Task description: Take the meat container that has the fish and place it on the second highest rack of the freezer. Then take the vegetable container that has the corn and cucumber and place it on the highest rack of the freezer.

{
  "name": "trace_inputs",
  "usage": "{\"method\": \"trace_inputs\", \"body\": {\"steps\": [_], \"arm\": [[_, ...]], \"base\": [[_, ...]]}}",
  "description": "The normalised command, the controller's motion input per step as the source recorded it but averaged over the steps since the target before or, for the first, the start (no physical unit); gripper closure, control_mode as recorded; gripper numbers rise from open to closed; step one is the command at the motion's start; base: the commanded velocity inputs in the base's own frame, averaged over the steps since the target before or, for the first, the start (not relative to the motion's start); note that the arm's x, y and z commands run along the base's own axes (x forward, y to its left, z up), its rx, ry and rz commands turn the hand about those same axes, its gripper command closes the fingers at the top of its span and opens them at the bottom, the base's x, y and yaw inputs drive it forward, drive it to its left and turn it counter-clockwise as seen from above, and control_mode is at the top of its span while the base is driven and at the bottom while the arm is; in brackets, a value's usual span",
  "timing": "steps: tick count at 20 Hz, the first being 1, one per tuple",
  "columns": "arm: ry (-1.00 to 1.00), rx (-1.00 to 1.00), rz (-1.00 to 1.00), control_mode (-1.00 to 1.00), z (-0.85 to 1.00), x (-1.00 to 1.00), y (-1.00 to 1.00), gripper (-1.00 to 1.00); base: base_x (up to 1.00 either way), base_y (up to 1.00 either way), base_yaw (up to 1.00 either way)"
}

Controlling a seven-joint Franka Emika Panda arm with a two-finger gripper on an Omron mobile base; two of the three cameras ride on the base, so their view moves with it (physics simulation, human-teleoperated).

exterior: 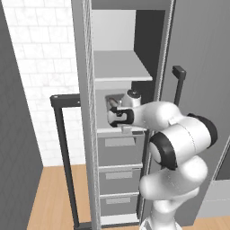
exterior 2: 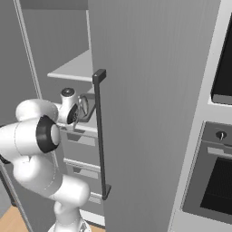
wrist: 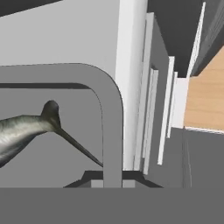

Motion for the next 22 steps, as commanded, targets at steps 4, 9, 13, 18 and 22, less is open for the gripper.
{"method": "trace_inputs", "body": {"steps": [4, 9, 13, 18, 22], "arm": [[0.0, 0.0, -0.01, -1.0, -0.17, 0.51, 0.0, -1.0], [0.0, 0.0, -0.06, -1.0, -0.16, 0.59, 0.0, -1.0], [0.0, 0.0, -0.08, -1.0, -0.13, 0.56, 0.0, -1.0], [0.0, 0.0, -0.07, -1.0, -0.06, 0.29, 0.0, -1.0], [-0.06, 0.0, 0.02, -1.0, 0.0, -0.49, 0.0, -1.0]], "base": [[0.0, 0.0, 0.0], [0.0, 0.0, 0.0], [0.0, 0.0, 0.0], [0.0, 0.0, 0.0], [0.0, 0.0, 0.0]]}}
